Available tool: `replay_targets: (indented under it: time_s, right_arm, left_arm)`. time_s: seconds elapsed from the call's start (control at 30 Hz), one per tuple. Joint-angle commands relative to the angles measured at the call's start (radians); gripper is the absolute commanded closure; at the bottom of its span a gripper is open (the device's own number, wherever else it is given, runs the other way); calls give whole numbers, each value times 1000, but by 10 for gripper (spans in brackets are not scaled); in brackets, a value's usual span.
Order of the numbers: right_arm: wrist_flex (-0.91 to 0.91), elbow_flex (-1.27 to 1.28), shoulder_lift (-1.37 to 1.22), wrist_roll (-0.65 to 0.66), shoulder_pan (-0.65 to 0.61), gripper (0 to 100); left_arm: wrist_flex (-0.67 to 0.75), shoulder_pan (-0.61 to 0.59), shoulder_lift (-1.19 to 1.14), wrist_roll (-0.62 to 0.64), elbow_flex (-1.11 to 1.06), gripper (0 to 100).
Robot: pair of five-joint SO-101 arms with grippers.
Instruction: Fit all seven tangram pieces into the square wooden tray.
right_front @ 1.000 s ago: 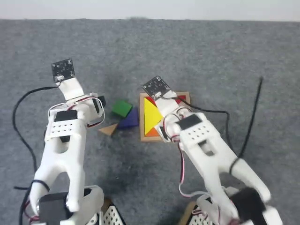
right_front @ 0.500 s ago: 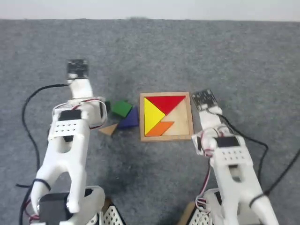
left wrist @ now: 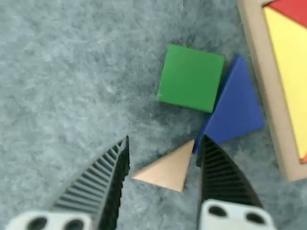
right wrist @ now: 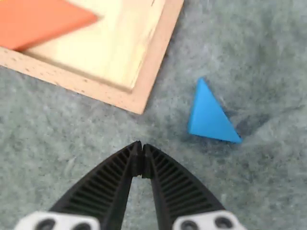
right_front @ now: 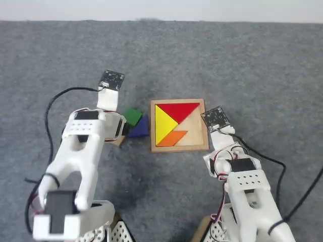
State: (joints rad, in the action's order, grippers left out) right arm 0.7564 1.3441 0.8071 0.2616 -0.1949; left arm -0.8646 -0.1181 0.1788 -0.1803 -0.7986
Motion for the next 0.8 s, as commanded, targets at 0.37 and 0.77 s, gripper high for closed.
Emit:
replay_targets:
  time_s: [0.37,0.77]
  right_arm:
    - [-30,-23,28,12,-12,990]
    - [-15,-167,16,-21,-22,990]
  left_arm:
    - [109,-21,87,157,-8,778]
    - [149,-143,161,450,-28,778]
